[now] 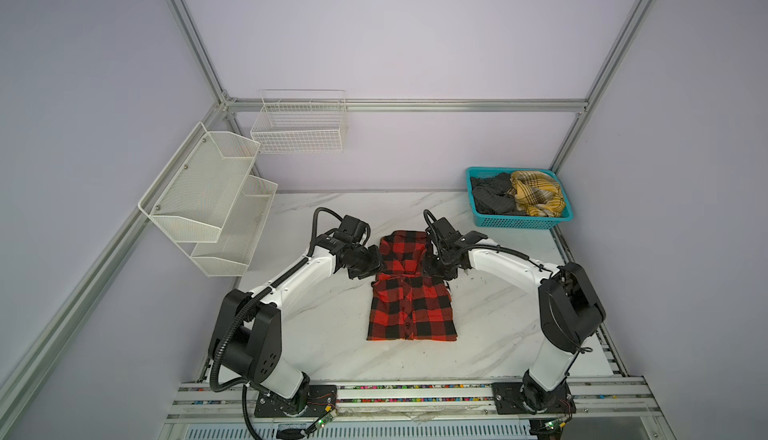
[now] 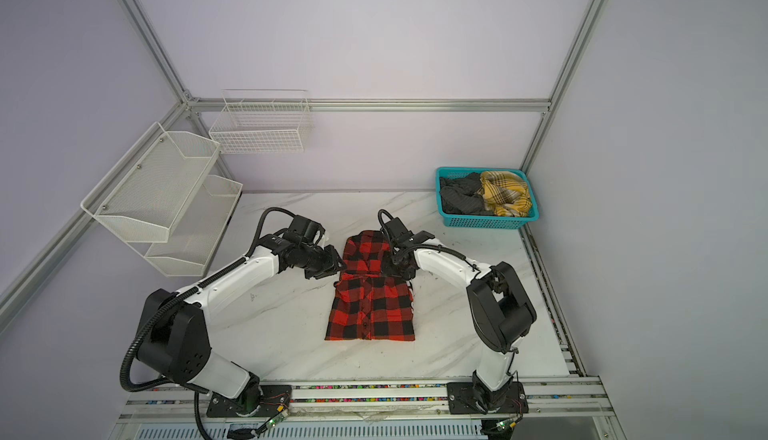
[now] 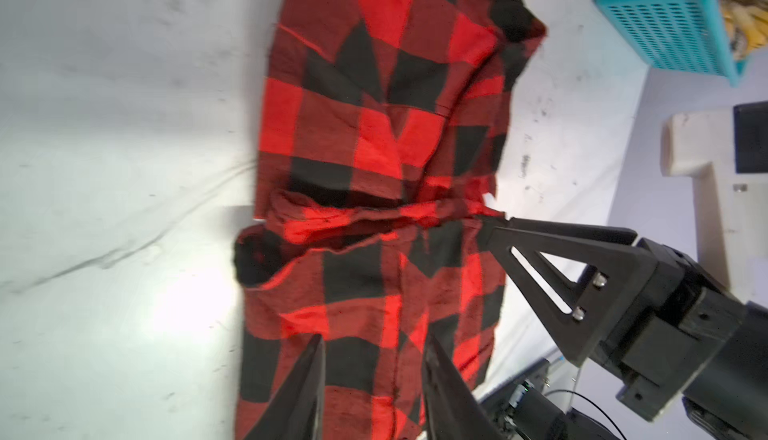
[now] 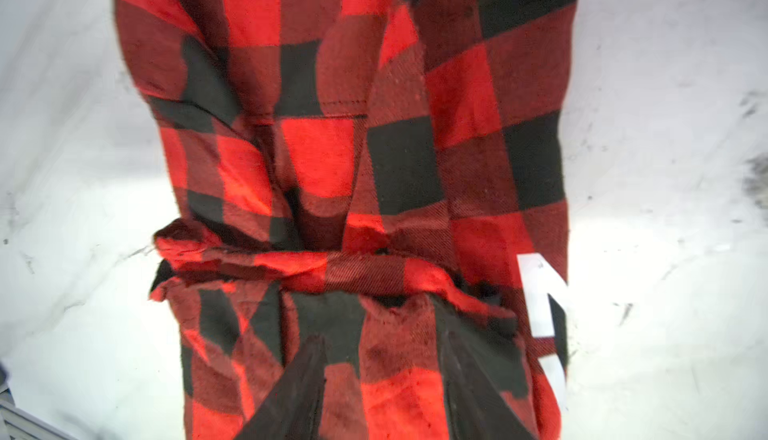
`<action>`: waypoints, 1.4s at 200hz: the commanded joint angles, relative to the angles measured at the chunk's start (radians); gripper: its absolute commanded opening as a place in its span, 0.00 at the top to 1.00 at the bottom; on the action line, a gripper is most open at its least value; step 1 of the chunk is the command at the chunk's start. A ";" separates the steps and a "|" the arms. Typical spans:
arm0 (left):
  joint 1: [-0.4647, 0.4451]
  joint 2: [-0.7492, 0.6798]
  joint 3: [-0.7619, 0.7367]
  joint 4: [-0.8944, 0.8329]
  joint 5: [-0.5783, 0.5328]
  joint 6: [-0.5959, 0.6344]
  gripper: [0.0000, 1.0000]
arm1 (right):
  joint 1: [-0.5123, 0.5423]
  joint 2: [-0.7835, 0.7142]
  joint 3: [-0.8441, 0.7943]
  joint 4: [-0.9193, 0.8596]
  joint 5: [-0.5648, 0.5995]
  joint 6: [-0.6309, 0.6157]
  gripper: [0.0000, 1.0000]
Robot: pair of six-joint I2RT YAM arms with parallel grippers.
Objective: Fold and stack the long sleeve shirts
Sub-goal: 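Lower the hem onto the far end and drag the folded shirt toward the robot, then drag the folded plaid shirt with both grippers toward the robot's near edge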
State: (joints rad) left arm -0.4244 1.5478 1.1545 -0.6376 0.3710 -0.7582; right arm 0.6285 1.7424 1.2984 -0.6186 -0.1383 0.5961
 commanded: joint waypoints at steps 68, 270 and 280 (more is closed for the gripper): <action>-0.001 0.257 0.028 0.118 0.110 -0.034 0.68 | -0.004 0.014 -0.177 0.027 0.027 0.009 0.77; -0.008 -0.007 -0.334 0.303 0.126 -0.206 0.74 | 0.159 0.225 0.078 0.105 -0.011 0.047 0.84; -0.009 0.024 -0.337 0.322 0.131 -0.212 0.74 | 0.153 0.241 0.076 0.110 -0.006 0.044 0.84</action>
State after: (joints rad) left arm -0.4332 1.5173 0.8639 -0.4328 0.4644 -0.9333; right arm 0.7902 1.9343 1.3975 -0.5236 -0.1635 0.6254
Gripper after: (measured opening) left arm 0.265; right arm 0.159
